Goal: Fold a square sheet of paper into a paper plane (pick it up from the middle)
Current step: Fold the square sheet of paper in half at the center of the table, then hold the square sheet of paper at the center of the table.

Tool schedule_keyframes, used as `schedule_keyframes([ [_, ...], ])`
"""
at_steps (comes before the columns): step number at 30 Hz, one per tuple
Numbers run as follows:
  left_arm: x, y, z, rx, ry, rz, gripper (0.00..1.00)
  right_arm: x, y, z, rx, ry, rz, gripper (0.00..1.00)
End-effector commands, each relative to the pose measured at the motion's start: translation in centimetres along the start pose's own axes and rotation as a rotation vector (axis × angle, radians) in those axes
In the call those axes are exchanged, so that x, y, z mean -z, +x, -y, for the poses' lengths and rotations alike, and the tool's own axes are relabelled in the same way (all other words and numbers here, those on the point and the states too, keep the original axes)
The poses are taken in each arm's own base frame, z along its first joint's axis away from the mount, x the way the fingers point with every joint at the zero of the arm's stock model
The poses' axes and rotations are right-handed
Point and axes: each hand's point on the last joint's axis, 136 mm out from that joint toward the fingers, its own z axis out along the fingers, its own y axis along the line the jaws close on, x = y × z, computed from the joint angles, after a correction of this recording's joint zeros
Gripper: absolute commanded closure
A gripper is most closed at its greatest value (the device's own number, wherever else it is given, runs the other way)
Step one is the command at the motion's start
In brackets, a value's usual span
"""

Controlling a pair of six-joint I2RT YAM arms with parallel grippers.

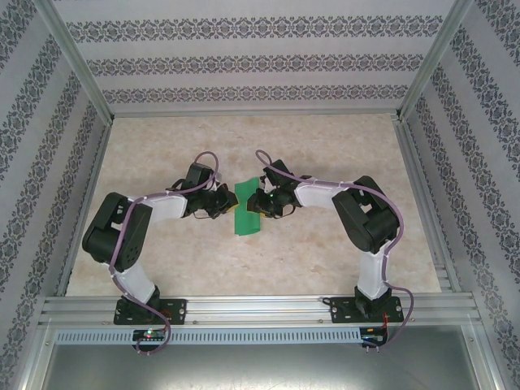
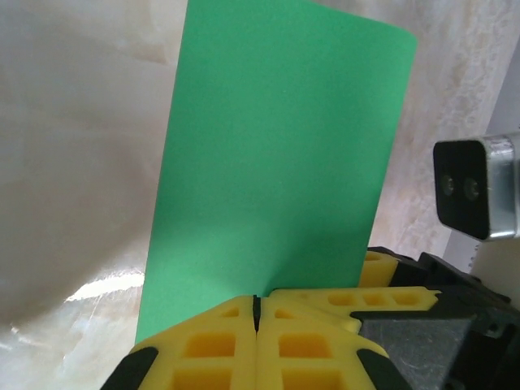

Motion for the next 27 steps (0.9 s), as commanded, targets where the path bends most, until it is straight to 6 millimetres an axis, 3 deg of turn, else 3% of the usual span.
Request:
schedule_keyframes([
  [1,-0.8,0.2,0.0,-0.034,-0.032,-0.013,0.96,-0.1,-0.5,0.4,0.003,0.025,0.004,0.70],
  [9,-2.2,1.8,-3.4,-0.010,-0.178,-0.085,1.00,0.1,-0.4,0.3,0.005,0.027,-0.002,0.69],
  [15,-2.3,2.7,-5.5,0.019,-0.246,-0.118,1.00,1.5,-0.3,-0.5,0.012,0.024,0.010,0.57],
  [20,-2.2,2.8,-5.6,0.013,-0.253,-0.120,1.00,3.6,-0.9,0.0,0.032,0.105,0.059,0.44],
  [27,-2.2,2.7,-4.8,-0.002,-0.237,-0.125,1.00,2.3,-1.2,0.5,0.068,0.165,-0.014,0.45],
])
